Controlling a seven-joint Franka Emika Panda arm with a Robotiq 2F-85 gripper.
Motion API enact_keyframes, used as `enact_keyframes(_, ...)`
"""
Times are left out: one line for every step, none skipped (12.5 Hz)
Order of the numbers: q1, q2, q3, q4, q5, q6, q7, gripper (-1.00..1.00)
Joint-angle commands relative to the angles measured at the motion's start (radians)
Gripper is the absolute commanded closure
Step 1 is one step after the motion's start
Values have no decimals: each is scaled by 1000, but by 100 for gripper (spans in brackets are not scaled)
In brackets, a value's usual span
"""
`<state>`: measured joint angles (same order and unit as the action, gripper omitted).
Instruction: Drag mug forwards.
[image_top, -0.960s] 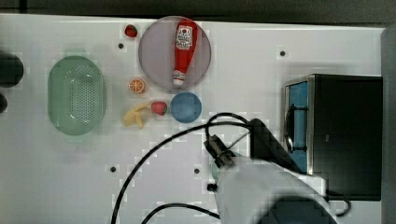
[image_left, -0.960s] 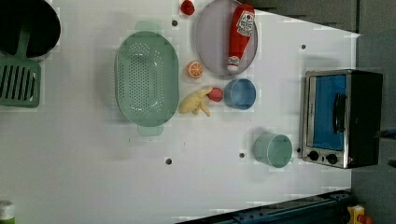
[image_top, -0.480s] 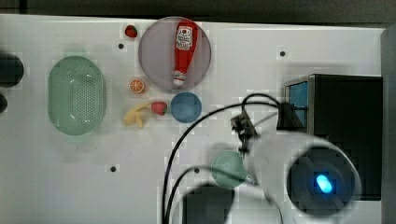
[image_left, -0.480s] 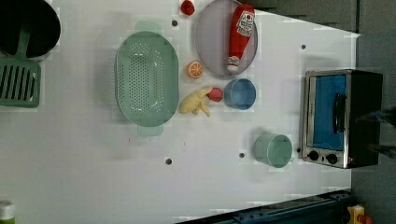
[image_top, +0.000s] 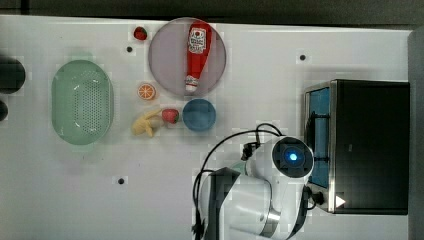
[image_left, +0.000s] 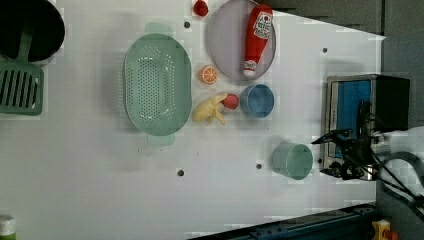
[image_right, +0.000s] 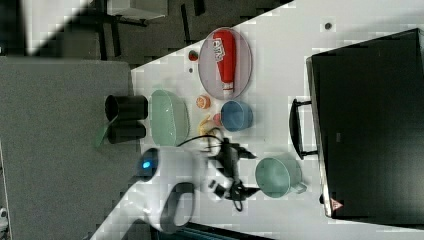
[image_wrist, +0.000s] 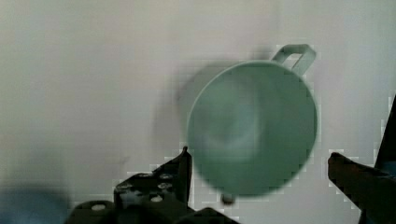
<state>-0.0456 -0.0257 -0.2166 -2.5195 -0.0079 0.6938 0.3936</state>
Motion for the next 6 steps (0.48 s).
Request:
enact_keyframes(-9,44,10,17,-22,123,140,-100)
enact_keyframes(-9,86,10,20,-17,163,141,-100)
enact_keyframes(-9,123,11,24,-15,205,147,-100)
enact_keyframes(-9,156,12,26,-14,245,152,-100)
enact_keyframes(-8,184,14,26,-12,288,168,-100)
enact_keyframes(-6,209,17,27,-6,325,197,-100)
